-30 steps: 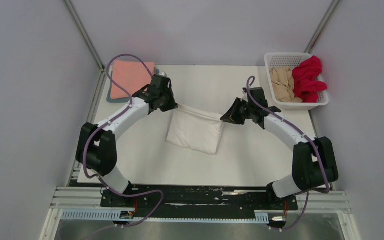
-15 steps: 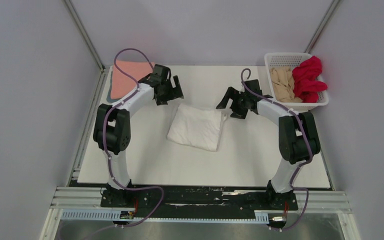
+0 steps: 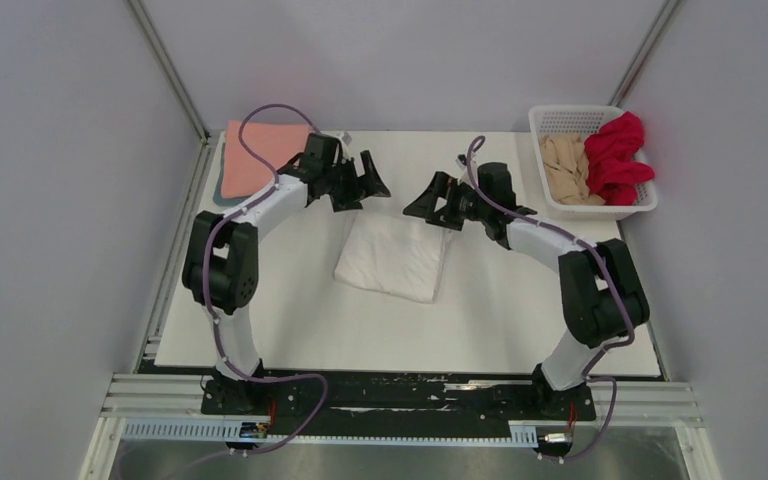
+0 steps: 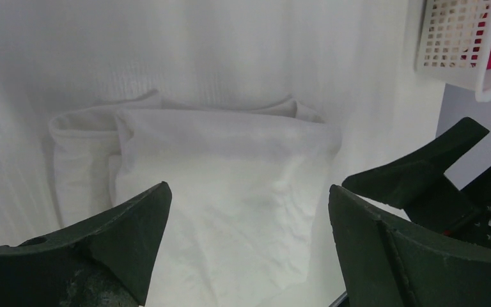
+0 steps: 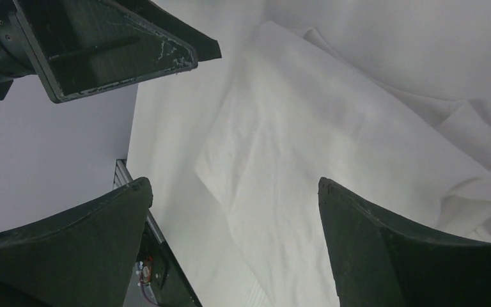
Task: Fold and stack the t-shirts
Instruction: Fold the long partially folded tshirt into a neat square, then smooth out wrinkles on the folded tshirt
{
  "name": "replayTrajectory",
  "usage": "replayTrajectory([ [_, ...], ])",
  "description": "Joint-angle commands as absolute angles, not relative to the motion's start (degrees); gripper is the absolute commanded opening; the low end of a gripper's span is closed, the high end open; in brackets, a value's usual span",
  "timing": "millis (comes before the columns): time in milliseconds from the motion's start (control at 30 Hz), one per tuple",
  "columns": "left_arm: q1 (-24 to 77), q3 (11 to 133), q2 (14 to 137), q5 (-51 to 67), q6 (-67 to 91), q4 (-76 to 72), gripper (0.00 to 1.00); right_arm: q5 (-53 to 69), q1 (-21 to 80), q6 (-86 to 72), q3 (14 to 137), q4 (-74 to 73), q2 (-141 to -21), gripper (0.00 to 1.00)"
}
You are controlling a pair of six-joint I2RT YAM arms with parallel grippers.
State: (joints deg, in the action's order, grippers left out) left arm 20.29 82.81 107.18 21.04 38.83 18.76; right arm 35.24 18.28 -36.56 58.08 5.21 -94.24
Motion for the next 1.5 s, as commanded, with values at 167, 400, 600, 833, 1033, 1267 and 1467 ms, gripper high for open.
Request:
replayTrajectory([
  [167,20.3,89.6,121.1,21.5,40.8,17.2,1.00,27.5,15.7,-38.6,60.7,12.7,-109.2,1.00],
  [400,19.6,87.2,125.2,17.2,42.1,18.3,1.00,28.4,14.3,-36.9,60.5,11.1,-117.4,1.00],
  [600,19.6,86.1,119.1,15.3,40.8,19.7,1.00,25.3,14.2,-31.3,66.0,3.6,-110.8,1.00],
  [833,19.6,82.0,103.3,9.1,40.0,21.3,1.00,20.2,14.4,-29.8,61.9,-1.3,-93.3,1.00],
  [1033,21.0,65.9,94.5,23.2,42.5,9.7,1.00,33.9,19.1,-34.1,49.8,4.6,-85.6,1.00],
  [1267,25.3,53.9,94.1,25.6,43.3,5.1,1.00,38.1,20.6,-38.4,37.3,13.1,-85.9,1.00],
  [1467,25.0,47.0,94.9,20.5,43.2,6.5,1.00,33.9,17.5,-37.7,31.6,11.8,-89.1,1.00],
])
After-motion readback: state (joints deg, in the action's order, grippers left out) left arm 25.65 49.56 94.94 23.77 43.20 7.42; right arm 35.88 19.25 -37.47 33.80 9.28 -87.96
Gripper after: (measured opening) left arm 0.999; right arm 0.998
